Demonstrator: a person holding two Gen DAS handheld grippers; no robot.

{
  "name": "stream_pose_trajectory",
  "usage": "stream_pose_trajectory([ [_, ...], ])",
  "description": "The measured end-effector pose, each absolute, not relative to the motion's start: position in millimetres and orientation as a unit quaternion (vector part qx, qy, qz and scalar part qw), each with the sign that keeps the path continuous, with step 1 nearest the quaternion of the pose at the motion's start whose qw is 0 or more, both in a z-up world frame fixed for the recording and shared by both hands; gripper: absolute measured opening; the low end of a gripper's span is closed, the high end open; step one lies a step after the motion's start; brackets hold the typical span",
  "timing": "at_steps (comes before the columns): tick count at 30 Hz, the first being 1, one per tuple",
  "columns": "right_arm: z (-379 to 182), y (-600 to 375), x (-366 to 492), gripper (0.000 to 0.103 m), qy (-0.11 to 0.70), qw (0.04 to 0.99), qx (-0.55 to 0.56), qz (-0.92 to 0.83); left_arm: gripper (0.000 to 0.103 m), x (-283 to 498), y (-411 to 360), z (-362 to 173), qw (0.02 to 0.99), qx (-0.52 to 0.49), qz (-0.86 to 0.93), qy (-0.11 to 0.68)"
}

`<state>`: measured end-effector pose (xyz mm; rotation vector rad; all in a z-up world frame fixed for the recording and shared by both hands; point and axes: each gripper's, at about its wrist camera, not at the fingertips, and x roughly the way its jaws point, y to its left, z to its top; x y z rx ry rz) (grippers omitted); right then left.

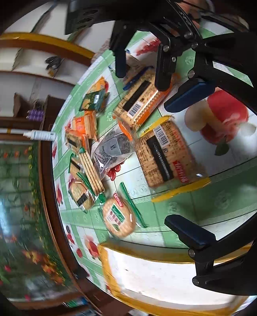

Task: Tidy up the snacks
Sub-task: 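Grasp the tan barcode cracker pack with the right tool while the left tool reaches toward the black-band cracker pack, then grasp the black-band cracker pack with the left tool while the right tool lifts its tan pack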

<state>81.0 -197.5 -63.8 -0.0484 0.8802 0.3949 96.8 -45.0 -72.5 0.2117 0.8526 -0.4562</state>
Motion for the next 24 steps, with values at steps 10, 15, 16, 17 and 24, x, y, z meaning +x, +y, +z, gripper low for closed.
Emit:
stream_pose_trajectory([
  [10,-77,-183,94,0.097,0.437,0.872,-0.055,0.212,0.103,116,-30,-72,0.877,0.071,-0.201,0.432],
  [15,-89,-177,98,0.086,0.449,0.865,-0.06,0.214,0.103,118,-33,-74,0.873,0.057,-0.201,0.44],
  [16,-91,-176,98,0.082,0.451,0.865,-0.063,0.212,0.103,119,-35,-74,0.872,0.056,-0.202,0.441],
  [17,-92,-176,99,0.078,0.454,0.864,-0.063,0.211,0.103,119,-39,-75,0.872,0.058,-0.201,0.443],
  [24,-90,-182,96,0.056,0.452,0.867,-0.055,0.201,0.103,123,-60,-82,0.87,0.073,-0.181,0.453],
])
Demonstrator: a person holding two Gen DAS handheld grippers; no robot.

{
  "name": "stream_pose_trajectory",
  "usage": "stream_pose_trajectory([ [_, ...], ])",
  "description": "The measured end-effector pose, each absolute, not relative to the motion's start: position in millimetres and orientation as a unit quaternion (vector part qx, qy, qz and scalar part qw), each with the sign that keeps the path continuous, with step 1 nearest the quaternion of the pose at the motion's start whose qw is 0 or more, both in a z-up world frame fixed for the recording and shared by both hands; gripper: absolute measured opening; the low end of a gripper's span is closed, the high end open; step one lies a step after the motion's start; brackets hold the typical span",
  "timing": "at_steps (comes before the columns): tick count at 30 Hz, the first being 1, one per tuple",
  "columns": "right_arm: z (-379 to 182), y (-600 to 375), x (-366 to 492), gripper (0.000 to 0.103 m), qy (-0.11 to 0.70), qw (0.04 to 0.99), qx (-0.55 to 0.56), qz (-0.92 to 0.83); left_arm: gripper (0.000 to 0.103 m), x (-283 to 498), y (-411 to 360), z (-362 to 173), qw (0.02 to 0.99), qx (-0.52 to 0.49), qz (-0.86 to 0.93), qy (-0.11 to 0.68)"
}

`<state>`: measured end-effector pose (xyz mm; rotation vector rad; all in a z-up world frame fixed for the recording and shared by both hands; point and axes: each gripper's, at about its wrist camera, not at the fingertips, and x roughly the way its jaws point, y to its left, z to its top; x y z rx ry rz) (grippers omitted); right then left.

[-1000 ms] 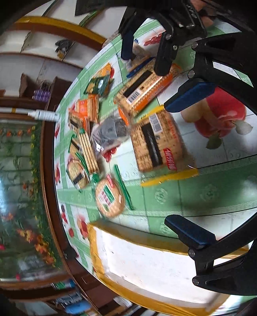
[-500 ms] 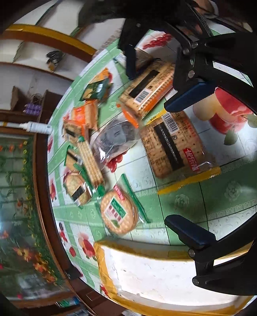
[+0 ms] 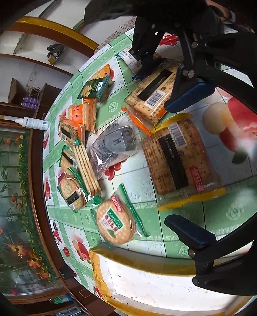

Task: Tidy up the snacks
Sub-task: 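Grasp the black-band cracker pack with the left tool while the right tool lifts its tan pack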

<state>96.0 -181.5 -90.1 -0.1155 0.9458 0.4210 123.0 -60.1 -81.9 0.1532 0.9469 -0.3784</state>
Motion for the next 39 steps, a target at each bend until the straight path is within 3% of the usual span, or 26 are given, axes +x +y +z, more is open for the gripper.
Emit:
stream_pose_trajectory([
  [14,-67,-238,64,0.056,0.404,0.895,0.045,0.182,0.103,131,-74,-96,0.871,0.06,-0.11,0.474],
  [24,-40,-223,44,0.056,0.379,0.917,-0.003,0.123,0.103,134,-72,-105,0.873,0.046,-0.087,0.478],
  [30,-25,-212,37,0.056,0.36,0.929,-0.059,0.066,0.089,134,-70,-103,0.877,0.042,-0.079,0.471],
  [34,-17,-209,33,0.056,0.344,0.934,-0.084,0.036,0.074,135,-66,-101,0.881,0.034,-0.076,0.467],
  [39,-10,-204,29,0.056,0.336,0.936,-0.099,0.027,0.073,130,-57,-98,0.885,0.009,-0.079,0.459],
])
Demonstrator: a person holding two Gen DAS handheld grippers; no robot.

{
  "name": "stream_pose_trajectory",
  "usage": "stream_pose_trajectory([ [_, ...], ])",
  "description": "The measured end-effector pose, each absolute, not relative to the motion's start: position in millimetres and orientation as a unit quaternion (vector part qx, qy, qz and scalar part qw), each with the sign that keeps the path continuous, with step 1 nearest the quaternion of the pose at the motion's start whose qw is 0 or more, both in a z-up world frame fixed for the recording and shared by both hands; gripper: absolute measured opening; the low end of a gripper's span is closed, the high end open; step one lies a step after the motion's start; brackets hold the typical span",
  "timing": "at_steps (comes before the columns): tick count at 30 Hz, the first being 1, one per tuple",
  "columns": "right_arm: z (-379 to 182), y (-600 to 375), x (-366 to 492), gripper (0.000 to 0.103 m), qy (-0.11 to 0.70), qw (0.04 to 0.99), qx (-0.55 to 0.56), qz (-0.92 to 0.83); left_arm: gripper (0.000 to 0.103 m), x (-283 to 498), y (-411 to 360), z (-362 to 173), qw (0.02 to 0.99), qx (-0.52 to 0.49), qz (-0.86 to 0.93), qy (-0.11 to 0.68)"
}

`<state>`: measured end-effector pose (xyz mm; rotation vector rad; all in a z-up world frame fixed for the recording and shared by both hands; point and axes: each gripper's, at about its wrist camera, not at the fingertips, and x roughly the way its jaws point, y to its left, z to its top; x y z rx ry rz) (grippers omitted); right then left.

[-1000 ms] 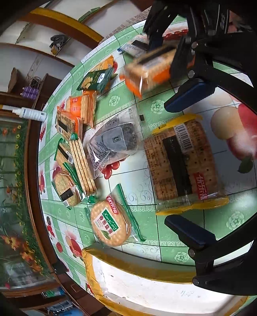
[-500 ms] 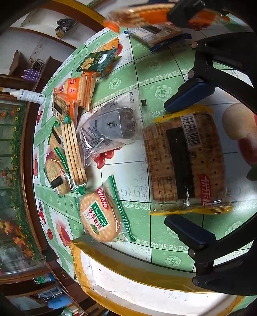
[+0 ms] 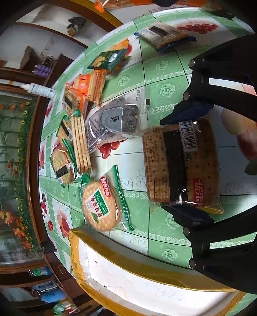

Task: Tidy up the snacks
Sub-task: 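Grasp the black-band cracker pack with the left tool while the right tool lifts its tan pack, then carry both packs over the white tray and open the right tool to drop the tan pack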

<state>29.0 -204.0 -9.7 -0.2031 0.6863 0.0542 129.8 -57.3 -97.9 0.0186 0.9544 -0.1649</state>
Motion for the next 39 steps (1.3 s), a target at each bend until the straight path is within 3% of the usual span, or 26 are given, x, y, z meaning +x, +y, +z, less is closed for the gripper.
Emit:
stream_pose_trajectory([
  [18,7,-157,34,0.056,0.315,0.937,-0.144,0.048,0.073,84,35,-33,0.931,-0.024,-0.009,0.365],
  [30,3,-54,94,0.055,0.355,0.898,-0.033,0.258,0.073,91,160,-48,0.916,-0.077,0.11,0.378],
  [39,-33,43,163,0.055,0.407,0.853,0.004,0.327,0.073,106,172,-75,0.902,-0.069,0.113,0.411],
])
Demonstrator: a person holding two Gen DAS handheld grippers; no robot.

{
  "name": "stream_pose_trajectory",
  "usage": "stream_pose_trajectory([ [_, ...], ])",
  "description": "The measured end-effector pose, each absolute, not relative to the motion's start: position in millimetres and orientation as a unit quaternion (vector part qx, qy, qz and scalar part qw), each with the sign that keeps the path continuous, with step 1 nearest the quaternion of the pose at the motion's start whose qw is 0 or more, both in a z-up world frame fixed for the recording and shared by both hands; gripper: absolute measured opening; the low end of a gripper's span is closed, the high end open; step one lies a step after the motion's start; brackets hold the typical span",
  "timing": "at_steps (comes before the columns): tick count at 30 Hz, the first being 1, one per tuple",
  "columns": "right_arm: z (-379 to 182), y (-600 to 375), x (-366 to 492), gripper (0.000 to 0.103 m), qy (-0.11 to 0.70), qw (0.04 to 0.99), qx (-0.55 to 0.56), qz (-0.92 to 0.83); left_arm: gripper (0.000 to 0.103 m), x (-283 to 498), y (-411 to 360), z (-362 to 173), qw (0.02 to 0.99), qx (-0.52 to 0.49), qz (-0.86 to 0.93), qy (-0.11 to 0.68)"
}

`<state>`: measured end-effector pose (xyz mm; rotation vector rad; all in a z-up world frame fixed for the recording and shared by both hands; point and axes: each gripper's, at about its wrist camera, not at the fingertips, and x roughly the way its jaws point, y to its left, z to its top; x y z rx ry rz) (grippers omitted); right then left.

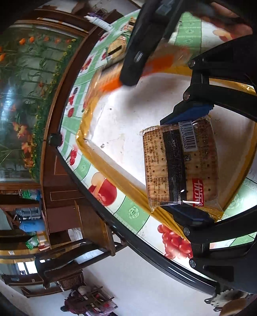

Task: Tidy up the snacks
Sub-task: 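Carry both packs over the white tray and open the right tool to drop the tan pack, then open the left tool to drop the black-band pack into the tray, then withdraw both tools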

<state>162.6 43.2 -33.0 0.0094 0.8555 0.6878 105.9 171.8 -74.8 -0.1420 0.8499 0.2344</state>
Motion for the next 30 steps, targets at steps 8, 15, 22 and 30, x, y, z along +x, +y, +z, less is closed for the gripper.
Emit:
stream_pose_trajectory([
  [8,-66,67,201,0.055,0.447,0.834,0.008,0.323,0.077,120,170,-81,0.891,-0.065,0.094,0.44],
  [15,-74,71,209,0.058,0.462,0.825,0.006,0.325,0.085,125,176,-96,0.871,-0.074,0.116,0.471],
  [22,-63,51,202,0.058,0.448,0.832,0.032,0.325,0.086,110,173,-87,0.876,-0.059,0.141,0.458],
  [30,-30,-17,163,0.075,0.401,0.86,0.07,0.309,0.102,89,173,-63,0.906,-0.057,0.156,0.389],
])
